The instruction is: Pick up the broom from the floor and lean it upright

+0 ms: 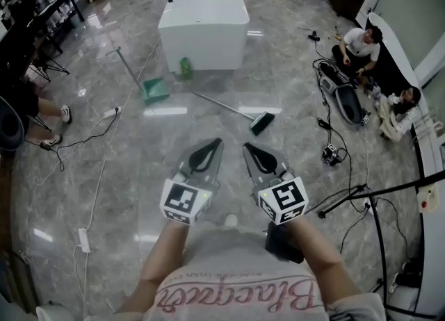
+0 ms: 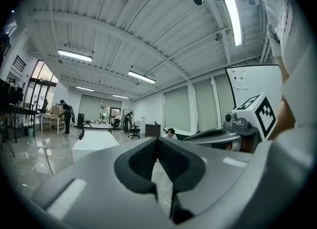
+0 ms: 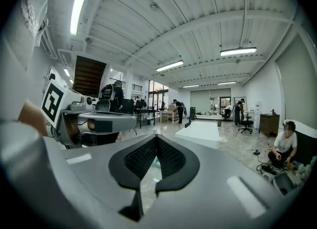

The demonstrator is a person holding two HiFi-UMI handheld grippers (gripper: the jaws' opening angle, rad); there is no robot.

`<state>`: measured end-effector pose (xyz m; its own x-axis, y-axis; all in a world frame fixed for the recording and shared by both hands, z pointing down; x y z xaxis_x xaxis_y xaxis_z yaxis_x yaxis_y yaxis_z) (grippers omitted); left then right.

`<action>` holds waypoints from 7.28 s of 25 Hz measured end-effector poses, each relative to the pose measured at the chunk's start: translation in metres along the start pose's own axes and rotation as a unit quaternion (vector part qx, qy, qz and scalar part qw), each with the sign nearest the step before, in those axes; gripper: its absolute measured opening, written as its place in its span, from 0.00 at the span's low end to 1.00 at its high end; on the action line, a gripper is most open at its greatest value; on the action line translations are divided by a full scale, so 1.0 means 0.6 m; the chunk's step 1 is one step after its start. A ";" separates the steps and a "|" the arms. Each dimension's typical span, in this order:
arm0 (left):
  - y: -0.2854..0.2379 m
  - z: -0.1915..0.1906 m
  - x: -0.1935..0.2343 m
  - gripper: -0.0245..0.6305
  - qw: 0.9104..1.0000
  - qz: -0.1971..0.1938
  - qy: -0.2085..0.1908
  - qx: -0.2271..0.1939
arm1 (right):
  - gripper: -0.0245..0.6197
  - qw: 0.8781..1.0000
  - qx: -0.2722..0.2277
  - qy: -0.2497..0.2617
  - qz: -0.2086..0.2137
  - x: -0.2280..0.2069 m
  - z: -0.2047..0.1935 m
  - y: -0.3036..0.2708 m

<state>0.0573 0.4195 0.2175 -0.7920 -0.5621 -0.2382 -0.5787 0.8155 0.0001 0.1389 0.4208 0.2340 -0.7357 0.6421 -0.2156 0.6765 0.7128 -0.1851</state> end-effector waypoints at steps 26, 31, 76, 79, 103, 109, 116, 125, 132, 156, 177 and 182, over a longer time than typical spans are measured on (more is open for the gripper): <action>-0.200 -0.121 0.263 0.04 0.999 0.004 0.031 0.016 | 0.04 0.997 0.045 -0.057 0.008 -0.150 0.012 -0.306; -0.246 -0.150 0.326 0.04 0.999 -0.009 0.037 0.021 | 0.04 0.997 0.053 -0.053 0.006 -0.176 0.031 -0.379; -0.689 -1.063 0.371 0.04 0.948 -0.139 0.158 0.240 | 0.20 0.899 0.437 -0.026 -0.005 -0.704 -0.771 -0.932; -0.702 -1.124 0.364 0.04 0.943 -0.149 0.157 0.254 | 0.25 0.869 0.494 -0.014 -0.007 -0.738 -0.855 -0.945; -0.705 -1.255 0.394 0.04 0.935 -0.148 0.165 0.276 | 0.15 0.798 0.593 0.107 -0.018 -0.820 -1.031 -0.977; -0.711 -1.143 0.420 0.04 0.942 -0.148 0.160 0.254 | 0.15 0.849 0.515 0.111 -0.051 -0.814 -0.892 -0.975; -0.735 -0.984 0.486 0.04 0.963 -0.114 0.142 0.201 | 0.15 0.900 0.414 0.085 -0.105 -0.825 -0.703 -0.978; -0.812 -0.879 0.556 0.04 0.975 -0.100 0.111 0.163 | 0.16 0.923 0.318 0.010 -0.217 -0.881 -0.536 -1.046; -0.876 -0.844 0.614 0.04 0.982 -0.083 0.097 0.140 | 0.16 0.908 0.298 -0.043 -0.292 -0.915 -0.481 -1.123; -0.929 -0.825 0.731 0.04 0.989 -0.045 0.075 0.122 | 0.19 0.873 0.266 -0.077 -0.401 -1.005 -0.393 -1.271; -0.900 -0.732 0.689 0.04 0.985 -0.035 0.096 0.141 | 0.16 0.930 0.251 -0.084 -0.254 -0.865 -0.259 -1.134; -0.878 -0.636 0.666 0.04 0.987 -0.051 0.092 0.119 | 0.04 0.955 0.211 -0.123 -0.170 -0.775 -0.153 -1.076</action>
<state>-0.0282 -0.2873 0.4931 -0.7666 -0.6406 -0.0440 -0.6127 0.7502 -0.2484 0.0409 -0.3120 0.5417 -0.9202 0.2711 -0.2824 0.3913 0.6581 -0.6432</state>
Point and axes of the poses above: the fingertips, and each gripper's own axes: y backward along the fingers, x to its left, z out of its top, the point moved 2 cm from there along y, backward along the fingers, and after that the axes turned 15 degrees about -y, right-handed, at the moved point
